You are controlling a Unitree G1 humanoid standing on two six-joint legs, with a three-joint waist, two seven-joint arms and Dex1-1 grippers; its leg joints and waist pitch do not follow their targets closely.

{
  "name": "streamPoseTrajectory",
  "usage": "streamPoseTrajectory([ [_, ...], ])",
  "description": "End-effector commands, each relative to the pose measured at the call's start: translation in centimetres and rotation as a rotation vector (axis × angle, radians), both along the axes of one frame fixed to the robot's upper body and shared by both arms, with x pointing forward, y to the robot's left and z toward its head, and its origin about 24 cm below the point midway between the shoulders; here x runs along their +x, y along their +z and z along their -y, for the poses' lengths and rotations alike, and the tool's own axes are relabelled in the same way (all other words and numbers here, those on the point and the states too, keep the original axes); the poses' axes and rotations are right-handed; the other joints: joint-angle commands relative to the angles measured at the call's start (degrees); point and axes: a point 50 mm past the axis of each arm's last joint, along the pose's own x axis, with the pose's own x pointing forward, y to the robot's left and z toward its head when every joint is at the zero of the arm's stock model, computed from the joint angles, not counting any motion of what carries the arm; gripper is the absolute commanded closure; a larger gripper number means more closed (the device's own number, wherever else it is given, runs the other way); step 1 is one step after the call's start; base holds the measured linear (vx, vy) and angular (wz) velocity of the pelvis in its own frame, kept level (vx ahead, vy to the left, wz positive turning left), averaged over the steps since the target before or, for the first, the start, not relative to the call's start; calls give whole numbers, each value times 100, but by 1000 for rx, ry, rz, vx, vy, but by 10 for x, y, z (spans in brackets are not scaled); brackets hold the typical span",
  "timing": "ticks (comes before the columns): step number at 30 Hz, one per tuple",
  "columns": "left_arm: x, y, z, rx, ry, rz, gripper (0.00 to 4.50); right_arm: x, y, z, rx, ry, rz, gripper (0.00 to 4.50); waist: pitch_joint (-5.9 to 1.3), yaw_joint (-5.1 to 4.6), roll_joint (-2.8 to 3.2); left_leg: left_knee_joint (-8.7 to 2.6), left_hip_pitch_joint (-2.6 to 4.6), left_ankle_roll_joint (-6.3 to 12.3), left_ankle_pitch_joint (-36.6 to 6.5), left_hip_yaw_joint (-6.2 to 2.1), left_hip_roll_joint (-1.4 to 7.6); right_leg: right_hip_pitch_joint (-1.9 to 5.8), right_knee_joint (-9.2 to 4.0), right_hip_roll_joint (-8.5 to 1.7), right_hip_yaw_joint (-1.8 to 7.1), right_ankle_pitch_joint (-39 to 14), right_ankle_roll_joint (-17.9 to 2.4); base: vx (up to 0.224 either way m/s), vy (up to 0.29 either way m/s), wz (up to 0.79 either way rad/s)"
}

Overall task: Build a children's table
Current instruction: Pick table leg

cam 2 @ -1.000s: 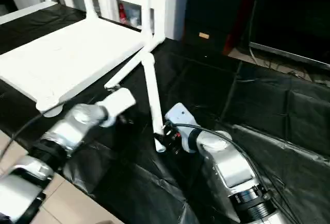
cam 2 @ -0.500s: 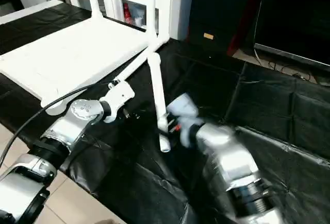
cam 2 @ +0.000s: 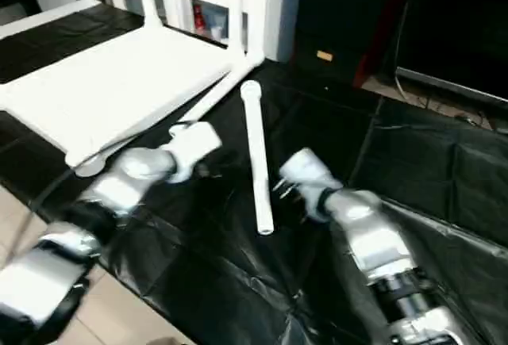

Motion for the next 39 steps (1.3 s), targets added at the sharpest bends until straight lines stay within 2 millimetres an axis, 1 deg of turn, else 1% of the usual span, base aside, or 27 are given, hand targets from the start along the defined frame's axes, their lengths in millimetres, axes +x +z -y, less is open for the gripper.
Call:
streamPoseTrajectory([
  [1, 1, -3, 3, 53, -8, 6, 68, 2, 4, -8, 1, 49, 15, 98, -417, 18, 17, -366, -26, 485, -397, -140, 268, 387, -549, -688, 368, -1706, -371, 0, 0, 0],
  [2, 1, -4, 4, 63, -10, 4, 68, 3, 4, -10, 2, 58, 18, 98, -424, 23, 13, -373, -26, 486, -372, -155, 288, 391, -544, -699, 367, -1729, -341, 0, 0, 0],
  [3, 0, -7, 6, 80, -15, -5, 68, 3, 5, -12, 2, 71, 19, 98, -423, 22, 16, -369, -23, 495, -376, -150, 284, 381, -550, -691, 365, -1734, -331, 0, 0, 0],
  [5, -2, -13, 8, 106, -16, -23, 68, 3, 5, -16, 7, 86, 22, 98, -421, 19, 34, -377, -8, 502, -440, -156, 295, 364, -558, -684, 365, -1710, -350, 0, 0, 0],
  [6, -3, -18, 7, 134, -7, -39, 68, 3, 6, -18, 10, 94, 25, 98, -430, 23, 42, -382, -2, 489, -453, -168, 314, 371, -541, -699, 369, -1656, -390, 0, 0, 0],
  [7, -3, -18, 7, 136, -6, -40, 68, 3, 6, -18, 10, 95, 25, 98, -428, 24, 44, -382, 2, 483, -463, -171, 322, 368, -537, -704, 372, -1619, -421, 0, 0, 0],
  [8, -3, -19, 6, 145, -2, -42, 68, 3, 7, -19, 14, 97, 26, 98, -433, 31, 37, -387, 3, 471, -475, -174, 334, 376, -523, -717, 379, -1538, -482, 0, 0, 0],
  [9, -3, -20, 6, 147, 5, -44, 68, 3, 7, -21, 20, 100, 26, 98, -428, 28, 34, -388, -1, 472, -475, -173, 333, 375, -520, -712, 380, -1508, -501, 0, 0, 0],
  [11, -3, -20, 5, 146, 17, -41, 68, 3, 8, -24, 34, 109, 27, 98, -416, 26, 35, -388, 5, 476, -540, -166, 319, 376, -540, -716, 374, -1605, -507, 0, 0, 0],
  [13, -1, -19, 4, 146, 20, -33, 68, 3, 9, -27, 50, 116, 23, 98, -408, 25, 35, -390, 4, 464, -584, -163, 306, 381, -565, -715, 367, -1783, -463, 0, 0, 0],
  [14, 0, -17, 3, 146, 22, -28, 68, 2, 9, -29, 57, 121, 21, 98, -407, 24, 20, -392, 3, 464, -583, -163, 298, 383, -572, -709, 365, -1846, -416, 0, 0, 0],
  [16, 1, -16, 2, 147, 25, -24, 68, 2, 8, -31, 62, 127, 19, 98, -409, 28, 29, -394, 5, 460, -578, -168, 305, 378, -575, -718, 364, -1892, -390, 0, 0, 0],
  [17, 2, -14, 0, 158, 26, -15, 68, 1, 8, -34, 71, 133, 16, 98, -410, 24, 38, -402, 16, 455, -603, -177, 328, 362, -573, -723, 367, -1866, -410, 0, 0, 0],
  [18, 2, -14, 0, 158, 26, -15, 68, 1, 8, -34, 71, 133, 16, 98, -414, 26, 41, -401, 21, 450, -601, -179, 333, 361, -566, -725, 369, -1831, -427, 0, 0, 0],
  [21, 4, -12, -5, 168, 31, -9, 68, 0, 7, -37, 85, 139, 12, 98, -422, 23, 48, -409, 13, 445, -570, -191, 355, 364, -530, -737, 381, -1606, -520, 0, 0, 0],
  [24, 6, -9, -10, 173, 36, -1, 68, 1, 7, -38, 85, 136, 13, 98, -426, 29, 49, -405, 5, 436, -504, -184, 357, 373, -493, -748, 400, -1346, -644, 0, 0, 0],
  [25, 7, -7, -11, 176, 36, 5, 68, 2, 7, -38, 87, 135, 14, 98, -424, 25, 38, -407, 5, 436, -504, -183, 357, 375, -495, -745, 399, -1343, -647, 0, 0, 0],
  [28, 9, -2, -16, 171, 38, 16, 68, 3, 8, -39, 97, 128, 18, 98, -420, 24, 58, -412, 14, 411, -534, -185, 365, 373, -493, -753, 400, -1351, -682, 0, 0, 0],
  [30, 13, 6, -22, 171, 43, 38, 68, 4, 10, -41, 109, 129, 18, 98, -416, 25, 39, -421, 20, 398, -557, -183, 369, 370, -493, -765, 404, -1404, -690, 0, 0, 0],
  [31, 13, 6, -22, 171, 43, 39, 68, 4, 10, -41, 109, 129, 18, 98, -415, 26, 46, -423, 25, 388, -569, -185, 375, 366, -496, -774, 409, -1427, -686, 0, 0, 0],
  [32, 16, 12, -25, 162, 51, 54, 68, 4, 10, -43, 112, 131, 17, 98, -414, 25, 39, -424, 25, 374, -575, -182, 377, 366, -493, -772, 414, -1424, -685, 0, 0, 0],
  [33, 16, 13, -25, 161, 52, 56, 68, 4, 10, -43, 113, 131, 17, 98, -412, 26, 31, -429, 24, 368, -573, -186, 381, 366, -488, -775, 414, -1422, -690, 0, 0, 0],
  [34, 18, 17, -27, 157, 54, 67, 68, 4, 10, -44, 115, 132, 16, 98, -412, 25, 42, -428, 29, 358, -569, -185, 379, 361, -486, -772, 414, -1410, -695, 0, 0, 0],
  [35, 18, 19, -27, 143, 53, 72, 68, 4, 10, -45, 121, 133, 16, 98, -418, 27, 26, -429, 22, 350, -534, -187, 382, 369, -471, -775, 418, -1336, -710, 0, 0, 0],
  [38, 19, 20, -26, 121, 54, 72, 68, 4, 10, -45, 127, 131, 16, 98, -415, 33, 41, -423, 16, 355, -505, -180, 378, 369, -464, -785, 426, -1270, -756, 0, 0, 0],
  [39, 18, 18, -25, 101, 51, 62, 68, 6, 11, -45, 133, 115, 19, 98, -415, 31, 58, -423, 13, 357, -496, -180, 376, 367, -465, -775, 423, -1239, -766, 0, 0, 0],
])
